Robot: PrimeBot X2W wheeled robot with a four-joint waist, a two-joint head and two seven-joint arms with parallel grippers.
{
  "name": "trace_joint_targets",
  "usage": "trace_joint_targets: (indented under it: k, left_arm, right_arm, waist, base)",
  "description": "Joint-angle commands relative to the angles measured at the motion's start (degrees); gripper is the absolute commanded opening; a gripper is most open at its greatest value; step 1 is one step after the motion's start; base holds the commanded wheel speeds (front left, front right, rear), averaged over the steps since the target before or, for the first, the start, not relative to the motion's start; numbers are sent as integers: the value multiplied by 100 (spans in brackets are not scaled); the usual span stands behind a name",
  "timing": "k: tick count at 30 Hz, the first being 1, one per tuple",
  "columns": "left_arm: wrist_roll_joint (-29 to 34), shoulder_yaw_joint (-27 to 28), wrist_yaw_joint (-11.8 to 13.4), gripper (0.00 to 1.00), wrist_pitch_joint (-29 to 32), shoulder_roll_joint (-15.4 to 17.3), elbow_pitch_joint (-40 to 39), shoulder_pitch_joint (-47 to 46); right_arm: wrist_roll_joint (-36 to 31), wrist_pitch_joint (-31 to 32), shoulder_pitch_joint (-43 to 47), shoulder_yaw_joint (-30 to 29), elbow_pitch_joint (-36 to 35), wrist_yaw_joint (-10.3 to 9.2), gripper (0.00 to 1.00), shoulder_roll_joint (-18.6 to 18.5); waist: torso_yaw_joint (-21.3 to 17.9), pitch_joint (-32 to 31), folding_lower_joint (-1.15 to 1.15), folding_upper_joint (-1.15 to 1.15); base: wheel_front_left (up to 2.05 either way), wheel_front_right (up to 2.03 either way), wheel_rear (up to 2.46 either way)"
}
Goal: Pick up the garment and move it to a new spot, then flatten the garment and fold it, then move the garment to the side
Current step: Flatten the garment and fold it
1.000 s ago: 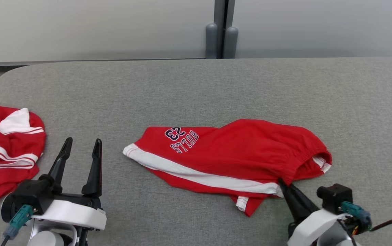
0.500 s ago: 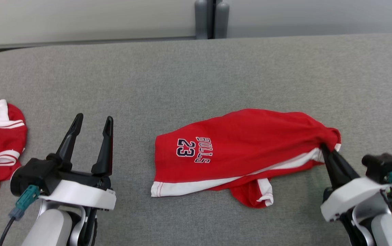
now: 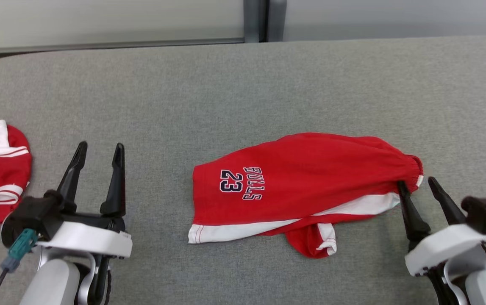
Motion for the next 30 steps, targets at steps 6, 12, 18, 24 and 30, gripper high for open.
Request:
trace_joint_targets:
  k: [6,12,18,24,30]
  left_arm:
    - [92,234,16,100,-24,-43,-3,432]
    - [176,278,68,100,-25,-82,10,837]
    - [201,165,101,100,-12,-142,29,1150]
    - [178,130,157,100,47,-128,-7,1266]
    - [159,64,149,100,122,-119,-16,1249]
  right_arm:
    - [-91,-398,478,-151,-487,-3,100,32]
    - [-268,-391,658,-73,-1074,-3,100,-32]
    - [-342,-214,887,-101,-1420,-3,100,25]
    - [-373,-120,1055,-133,-1565,-3,100,113]
    - [-362,-114,1137,-161,-1576,-3,100,156]
  waist:
    - [-143,-412,0,0]
    - [-176,-808,0,0]
    - [-145,-1105,0,0]
    - [-168,-1173,0,0]
    - [-185,-1200,0,0]
  base:
    - [0,0,0]
    - [0,0,0]
    - [0,0,0]
    - [0,0,0]
    - [0,0,0]
